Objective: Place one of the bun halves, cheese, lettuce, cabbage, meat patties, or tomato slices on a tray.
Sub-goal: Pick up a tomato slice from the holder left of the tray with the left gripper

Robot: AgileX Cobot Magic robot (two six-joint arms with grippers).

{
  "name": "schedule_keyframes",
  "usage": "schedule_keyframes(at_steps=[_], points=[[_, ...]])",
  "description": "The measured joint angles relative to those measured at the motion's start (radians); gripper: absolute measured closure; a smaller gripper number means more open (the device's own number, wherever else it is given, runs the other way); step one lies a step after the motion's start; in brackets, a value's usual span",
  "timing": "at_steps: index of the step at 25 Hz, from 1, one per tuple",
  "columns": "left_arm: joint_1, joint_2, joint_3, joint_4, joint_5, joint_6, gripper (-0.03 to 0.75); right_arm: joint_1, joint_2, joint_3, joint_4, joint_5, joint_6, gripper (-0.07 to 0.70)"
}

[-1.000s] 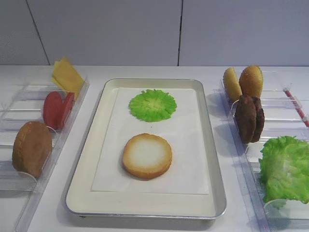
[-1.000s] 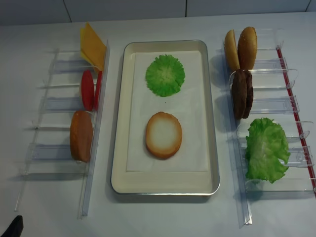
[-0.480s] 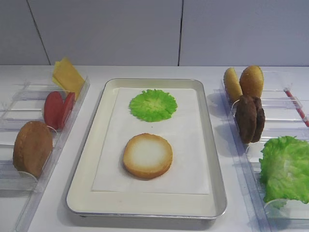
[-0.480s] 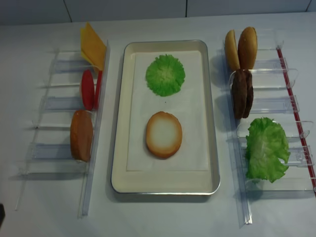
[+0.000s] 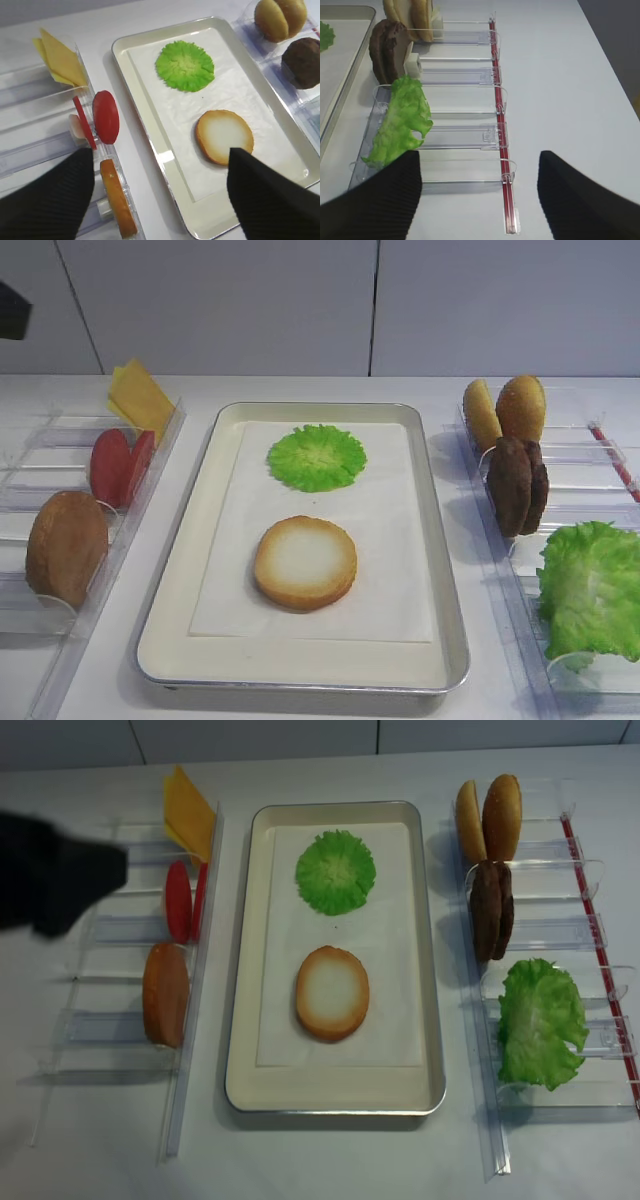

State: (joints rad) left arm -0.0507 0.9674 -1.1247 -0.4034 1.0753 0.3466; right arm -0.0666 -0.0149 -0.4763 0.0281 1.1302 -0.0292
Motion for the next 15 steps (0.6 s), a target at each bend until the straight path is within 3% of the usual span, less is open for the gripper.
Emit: schedule_keyframes(at_steps=[3, 6, 10, 12, 15], points=[[-0.027, 0.214, -0.109, 0.000, 0.022, -0.030, 0.185, 0.000, 0.000, 0.000, 0.000, 0.000, 0.000, 0.103], [-0.119, 0.437, -0.222, 0.039, 0.049, -0.099, 0.211, 0.000, 0.000, 0.000, 0.000, 0.000, 0.000, 0.103], [-0.293, 0.707, -0.412, 0.277, 0.140, -0.267, 0.242, 0.000, 0.000, 0.000, 0.000, 0.000, 0.000, 0.103], [-0.353, 0.831, -0.507, 0.394, 0.149, -0.328, 0.246, 0.000, 0.000, 0.000, 0.000, 0.000, 0.000, 0.103], [-0.395, 0.914, -0.618, 0.450, 0.151, -0.364, 0.248, 0.000, 0.000, 0.000, 0.000, 0.000, 0.000, 0.103]])
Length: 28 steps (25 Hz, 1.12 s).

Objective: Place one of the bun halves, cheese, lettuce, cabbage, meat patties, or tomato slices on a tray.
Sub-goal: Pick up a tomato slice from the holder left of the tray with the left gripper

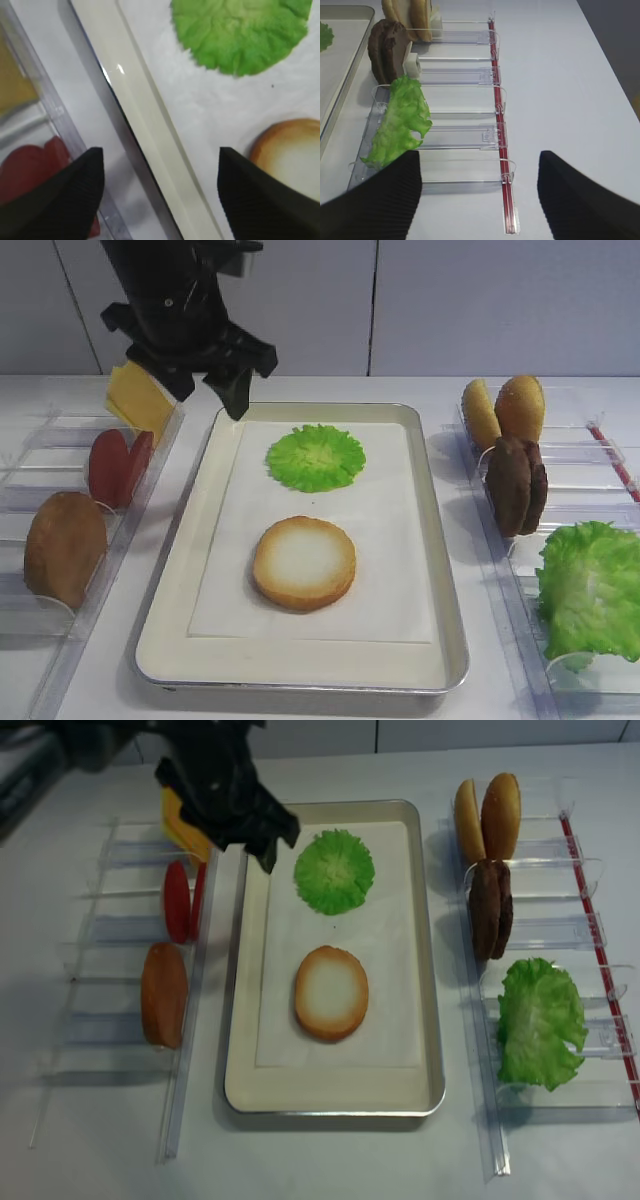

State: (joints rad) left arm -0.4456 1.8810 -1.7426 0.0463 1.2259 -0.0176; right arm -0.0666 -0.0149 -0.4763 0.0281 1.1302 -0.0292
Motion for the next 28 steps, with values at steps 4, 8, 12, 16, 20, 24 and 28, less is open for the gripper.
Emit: schedule_keyframes(at_steps=[4, 8, 12, 16, 20, 24, 28], points=[[-0.008, -0.002, -0.097, 0.049, 0.004, -0.024, 0.248, 0.000, 0.000, 0.000, 0.000, 0.000, 0.000, 0.103], [-0.008, -0.023, -0.077, 0.083, 0.010, -0.043, 0.249, 0.000, 0.000, 0.000, 0.000, 0.000, 0.000, 0.103], [-0.009, -0.067, 0.021, 0.141, 0.010, -0.072, 0.249, 0.000, 0.000, 0.000, 0.000, 0.000, 0.000, 0.103], [-0.005, -0.092, 0.102, 0.176, 0.012, -0.095, 0.249, 0.000, 0.000, 0.000, 0.000, 0.000, 0.000, 0.103], [-0.005, -0.097, 0.155, 0.184, 0.010, -0.099, 0.253, 0.000, 0.000, 0.000, 0.000, 0.000, 0.000, 0.103], [0.003, -0.097, 0.169, 0.195, 0.010, -0.121, 0.256, 0.000, 0.000, 0.000, 0.000, 0.000, 0.000, 0.103], [0.005, -0.097, 0.169, 0.187, 0.008, -0.122, 0.258, 0.000, 0.000, 0.000, 0.000, 0.000, 0.000, 0.103]])
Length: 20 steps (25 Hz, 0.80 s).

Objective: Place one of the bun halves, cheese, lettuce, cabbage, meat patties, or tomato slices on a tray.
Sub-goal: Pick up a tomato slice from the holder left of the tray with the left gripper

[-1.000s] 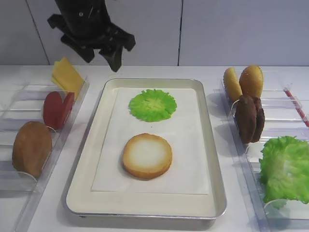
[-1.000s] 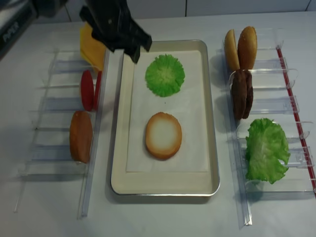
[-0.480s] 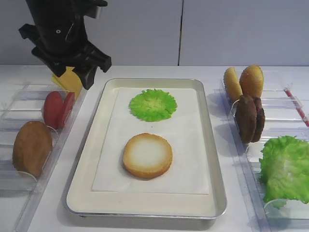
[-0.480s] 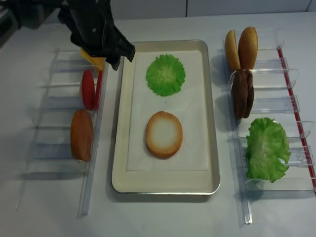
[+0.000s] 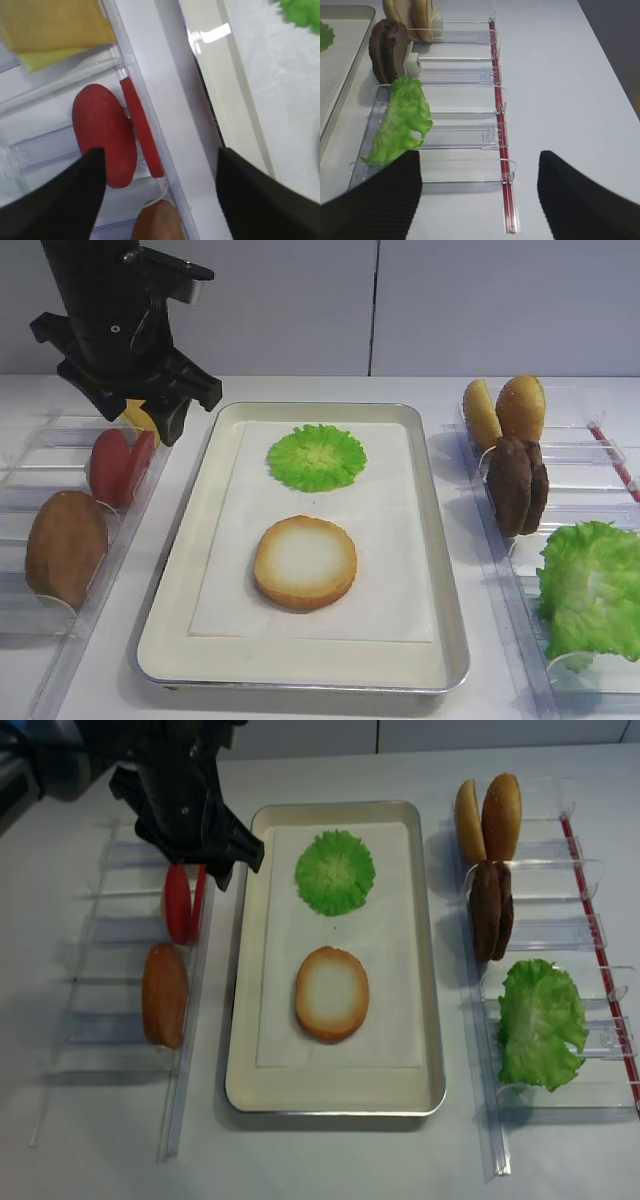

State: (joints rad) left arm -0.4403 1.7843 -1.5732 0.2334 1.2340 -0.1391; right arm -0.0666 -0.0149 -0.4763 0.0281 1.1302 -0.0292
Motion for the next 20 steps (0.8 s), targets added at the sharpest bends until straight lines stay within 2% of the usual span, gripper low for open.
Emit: schedule_keyframes(at_steps=[20], points=[[0.000, 0.089, 0.002, 0.024, -0.004, -0.023, 0.298, 0.000, 0.000, 0.000, 0.000, 0.000, -0.004, 0.103]])
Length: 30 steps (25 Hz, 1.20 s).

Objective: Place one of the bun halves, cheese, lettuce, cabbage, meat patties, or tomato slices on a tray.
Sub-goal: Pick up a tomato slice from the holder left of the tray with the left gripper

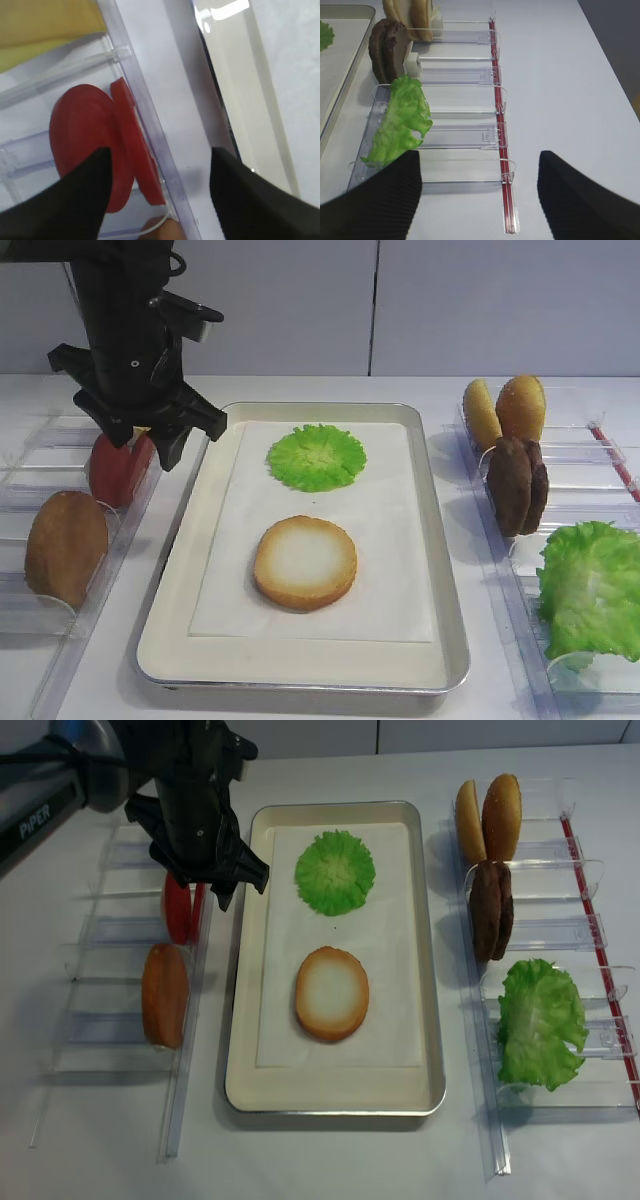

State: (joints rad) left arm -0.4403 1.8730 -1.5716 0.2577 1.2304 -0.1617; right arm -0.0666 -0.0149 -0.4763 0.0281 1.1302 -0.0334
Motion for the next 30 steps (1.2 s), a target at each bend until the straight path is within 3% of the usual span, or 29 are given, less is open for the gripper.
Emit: schedule_keyframes(at_steps=[5, 10, 18, 30], points=[[0.000, 0.001, 0.000, 0.004, -0.002, -0.002, 0.349, 0.000, 0.000, 0.000, 0.000, 0.000, 0.000, 0.103], [0.000, 0.002, 0.000, 0.008, -0.021, -0.004, 0.448, 0.000, 0.000, 0.000, 0.000, 0.000, 0.000, 0.103], [0.000, 0.002, 0.000, 0.067, -0.010, -0.016, 0.642, 0.000, 0.000, 0.000, 0.000, 0.000, 0.000, 0.103], [0.000, 0.002, 0.000, 0.085, -0.010, -0.030, 0.648, 0.000, 0.000, 0.000, 0.000, 0.000, 0.000, 0.103]])
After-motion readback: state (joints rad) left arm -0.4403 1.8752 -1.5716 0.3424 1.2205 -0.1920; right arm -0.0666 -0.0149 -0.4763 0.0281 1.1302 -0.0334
